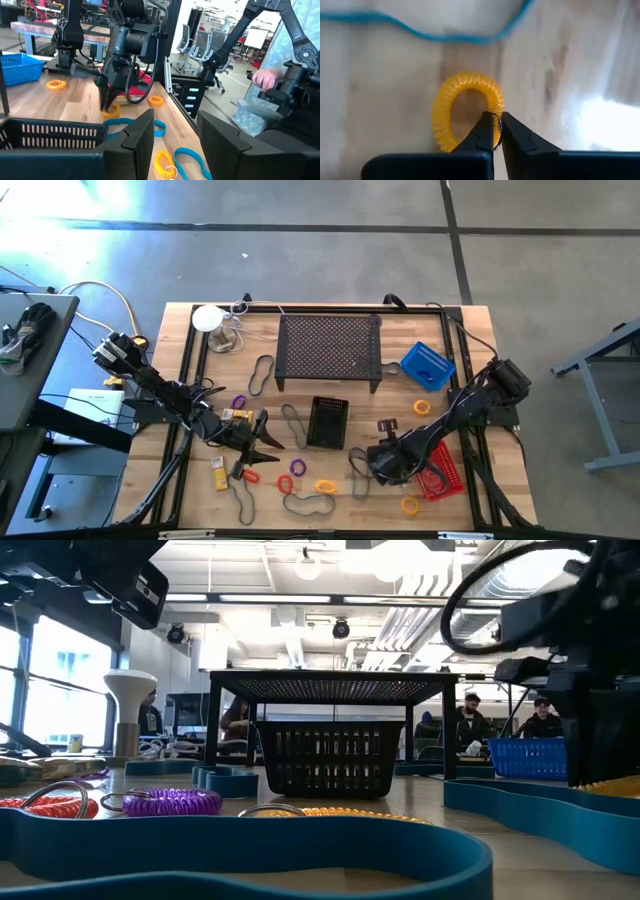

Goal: Pick & Place Office Desk Supplies
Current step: Put the yellow spring keychain into the blue bin

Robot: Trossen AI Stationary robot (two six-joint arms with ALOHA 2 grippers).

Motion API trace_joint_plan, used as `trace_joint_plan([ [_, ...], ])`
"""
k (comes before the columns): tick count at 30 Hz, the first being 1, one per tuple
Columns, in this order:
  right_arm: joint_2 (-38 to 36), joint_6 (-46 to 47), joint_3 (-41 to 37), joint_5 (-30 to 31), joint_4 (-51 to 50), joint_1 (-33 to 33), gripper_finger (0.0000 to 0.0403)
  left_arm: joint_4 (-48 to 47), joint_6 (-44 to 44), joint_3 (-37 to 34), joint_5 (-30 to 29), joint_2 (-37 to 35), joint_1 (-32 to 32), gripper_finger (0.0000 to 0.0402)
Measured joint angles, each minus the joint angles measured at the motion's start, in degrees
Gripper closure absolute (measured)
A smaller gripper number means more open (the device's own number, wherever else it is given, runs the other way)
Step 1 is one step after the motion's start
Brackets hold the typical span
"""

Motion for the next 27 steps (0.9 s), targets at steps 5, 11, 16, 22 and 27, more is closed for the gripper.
trace_joint_plan([
  [5,0.0,2.9,5.3,3.2,-9.1,1.2,0.0398,0.0,-0.5,0.0,0.0,0.0,0.0,0.0257],
  [11,0.0,7.4,13.8,8.0,-17.2,2.4,0.0398,0.0,-0.4,0.0,0.0,0.0,0.5,0.0257],
  [16,-0.1,14.3,20.3,12.9,-28.5,3.5,0.0398,0.0,-0.4,0.0,0.0,0.0,1.1,0.0257],
  [22,-0.2,23.0,23.3,13.9,-41.3,3.4,0.0398,0.0,-0.4,0.0,0.0,0.0,1.1,0.0257],
  [27,-0.3,29.2,23.1,13.5,-48.3,3.2,0.0398,0.0,-0.4,0.0,0.0,0.0,1.1,0.0257],
])
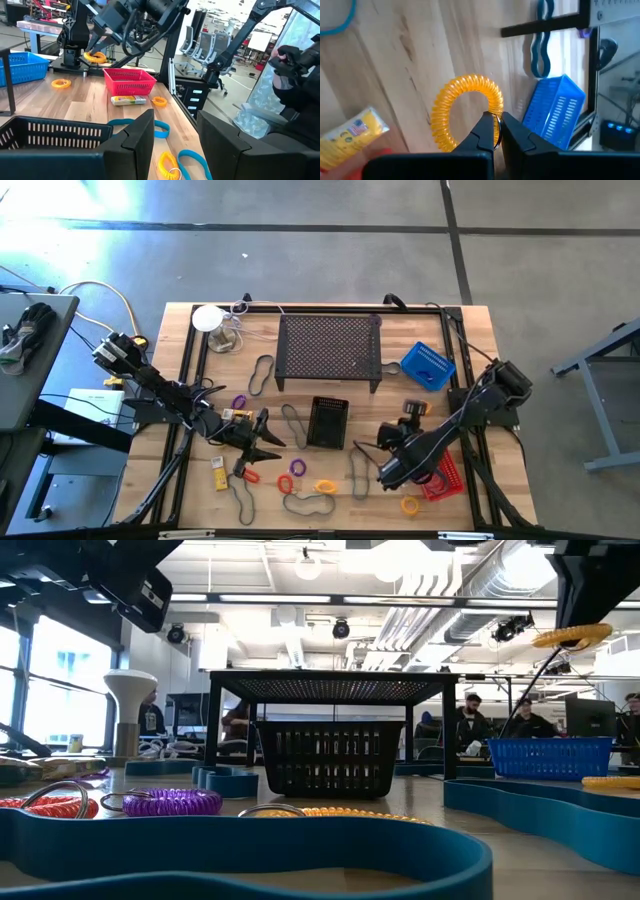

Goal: Pick & Place Office Desk Supplies
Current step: Put the yellow spring keychain into the blue bin

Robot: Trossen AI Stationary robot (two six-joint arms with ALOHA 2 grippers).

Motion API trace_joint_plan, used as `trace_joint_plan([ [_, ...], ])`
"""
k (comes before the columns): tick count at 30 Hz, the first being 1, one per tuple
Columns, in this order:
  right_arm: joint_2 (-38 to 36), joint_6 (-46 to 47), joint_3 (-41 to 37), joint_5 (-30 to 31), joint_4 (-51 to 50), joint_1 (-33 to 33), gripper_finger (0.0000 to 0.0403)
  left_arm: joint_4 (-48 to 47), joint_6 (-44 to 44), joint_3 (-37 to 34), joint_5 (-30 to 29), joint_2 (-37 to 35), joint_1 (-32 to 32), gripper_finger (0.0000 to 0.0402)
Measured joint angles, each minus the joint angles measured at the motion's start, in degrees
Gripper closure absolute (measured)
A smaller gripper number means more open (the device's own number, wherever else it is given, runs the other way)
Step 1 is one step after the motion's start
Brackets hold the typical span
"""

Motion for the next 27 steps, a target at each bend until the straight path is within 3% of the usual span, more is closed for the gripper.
trace_joint_plan([
  [10,-5.6,2.7,-2.1,3.0,0.2,-3.3,0.0398,0.0,-0.1,0.0,0.0,0.0,0.0,0.0257],
  [16,-12.0,6.4,-7.5,3.4,0.3,-7.2,0.0398,0.0,-0.1,0.0,0.0,0.0,0.2,0.0257],
  [27,-27.0,14.8,-22.8,4.3,0.5,-24.2,0.0398,-0.2,-0.2,0.0,0.0,0.0,0.3,0.0257],
])
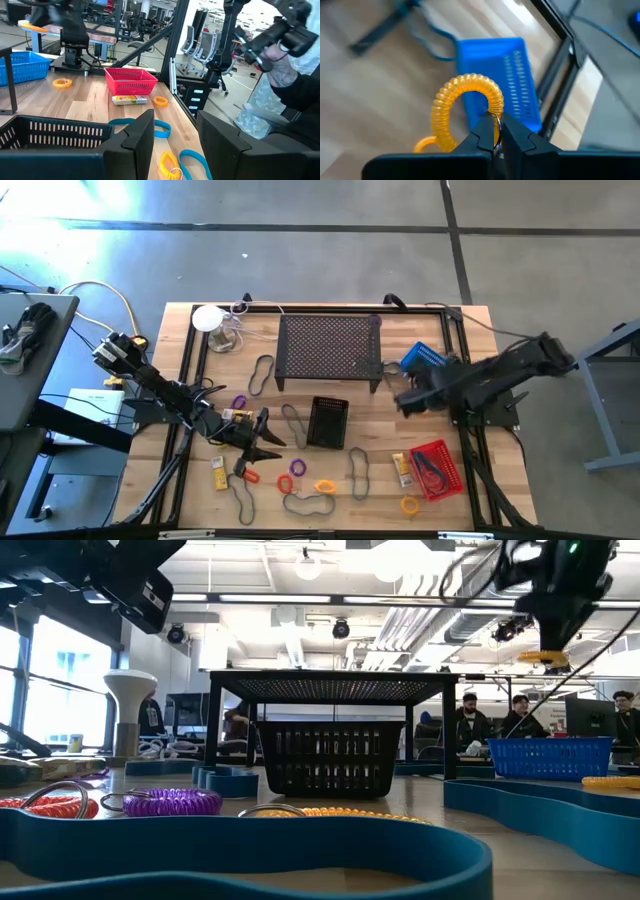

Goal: Pick & Place Office Desk Supplies
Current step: Put the yellow spring keychain into the blue bin, then put the yellow crayon box into the black bin

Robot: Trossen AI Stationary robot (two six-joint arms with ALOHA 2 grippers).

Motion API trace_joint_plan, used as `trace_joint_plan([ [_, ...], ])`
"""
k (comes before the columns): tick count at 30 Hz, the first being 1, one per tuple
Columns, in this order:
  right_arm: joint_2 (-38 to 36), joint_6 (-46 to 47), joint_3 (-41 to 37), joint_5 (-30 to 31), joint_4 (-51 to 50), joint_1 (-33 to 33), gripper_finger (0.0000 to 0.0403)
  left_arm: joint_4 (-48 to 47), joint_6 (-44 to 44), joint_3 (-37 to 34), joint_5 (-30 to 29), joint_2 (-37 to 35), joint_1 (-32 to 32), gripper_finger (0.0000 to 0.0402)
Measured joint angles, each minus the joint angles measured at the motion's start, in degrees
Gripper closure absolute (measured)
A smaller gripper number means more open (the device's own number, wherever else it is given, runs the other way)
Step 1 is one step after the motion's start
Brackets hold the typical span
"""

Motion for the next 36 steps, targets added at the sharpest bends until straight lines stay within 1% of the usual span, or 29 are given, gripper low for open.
trace_joint_plan([
  [5,-2.0,-0.8,-3.9,-0.2,1.8,-9.2,0.0398,0.0,0.0,0.0,0.0,0.0,0.0,0.0257],
  [8,-1.6,-3.9,-5.2,-0.2,3.6,-13.4,0.0398,0.0,0.2,0.0,0.0,0.0,0.0,0.0257],
  [13,-1.1,-9.6,-8.1,-1.4,10.4,-20.0,0.0398,0.0,0.2,0.0,0.0,0.0,0.0,0.0257],
  [17,-1.1,-12.5,-11.0,-3.7,15.7,-23.2,0.0398,0.0,0.1,0.0,0.0,0.0,0.0,0.0257],
  [20,-1.1,-13.7,-13.5,-4.8,17.7,-25.0,0.0398,0.0,0.1,0.0,0.0,0.0,0.0,0.0257],
  [23,-1.1,-13.8,-15.3,-4.9,20.0,-26.0,0.0394,0.0,0.1,0.0,0.0,0.0,0.0,0.0257],
  [27,-1.1,-13.8,-16.5,-4.9,20.6,-26.3,0.0368,0.0,0.0,0.0,0.0,0.0,0.0,0.0257],
  [32,-1.1,-13.9,-16.6,-4.9,21.0,-26.3,0.0321,0.0,0.0,0.0,0.0,0.0,0.0,0.0257],
  [36,-1.1,-13.8,-16.6,-3.4,21.4,-26.3,0.0284,0.0,0.0,0.0,0.0,0.0,0.0,0.0257],
])
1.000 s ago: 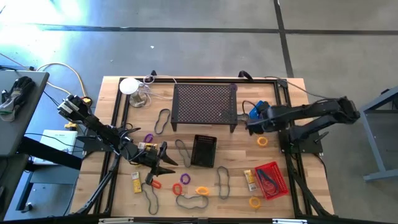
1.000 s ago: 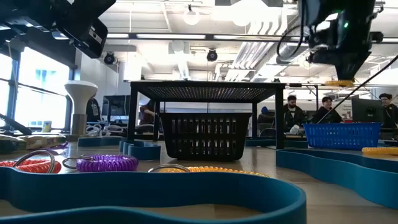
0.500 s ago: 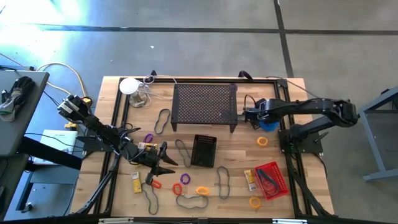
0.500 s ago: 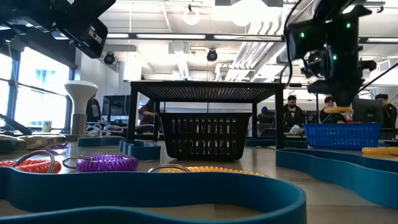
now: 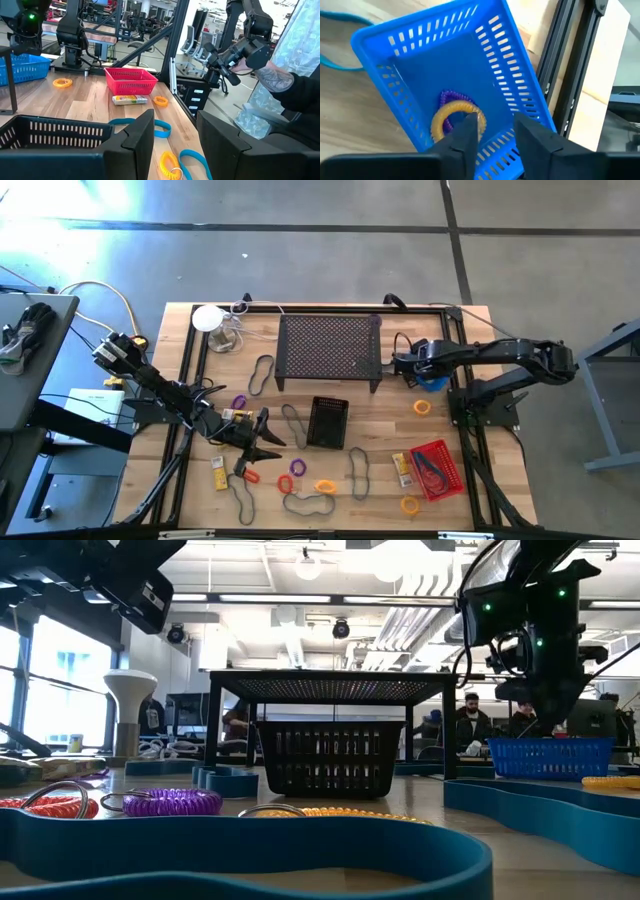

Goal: Pick & Place Office Desk Supplies
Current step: Put the yellow crayon box into the black bin

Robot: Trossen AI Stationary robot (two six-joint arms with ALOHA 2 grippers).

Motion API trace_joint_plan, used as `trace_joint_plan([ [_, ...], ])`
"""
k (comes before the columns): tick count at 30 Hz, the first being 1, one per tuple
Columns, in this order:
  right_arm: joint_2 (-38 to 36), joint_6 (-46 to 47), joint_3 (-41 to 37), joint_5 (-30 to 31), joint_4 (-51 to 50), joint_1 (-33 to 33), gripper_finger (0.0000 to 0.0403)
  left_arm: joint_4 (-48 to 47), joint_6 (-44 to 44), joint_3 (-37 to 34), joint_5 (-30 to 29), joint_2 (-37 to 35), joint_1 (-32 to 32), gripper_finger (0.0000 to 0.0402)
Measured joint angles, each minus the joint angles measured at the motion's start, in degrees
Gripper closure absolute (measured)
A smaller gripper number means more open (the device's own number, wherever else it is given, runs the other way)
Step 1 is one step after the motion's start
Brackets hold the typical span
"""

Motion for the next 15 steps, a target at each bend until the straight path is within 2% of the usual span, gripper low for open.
trace_joint_plan([
  [6,-0.1,-0.4,0.0,5.3,-0.1,0.5,0.0258,0.0,-0.7,0.0,1.0,0.0,-0.2,0.0257],
  [15,-3.6,-1.6,2.4,6.7,-0.8,6.5,0.0282,-0.5,0.9,0.0,2.2,0.0,-0.1,0.0257],
])
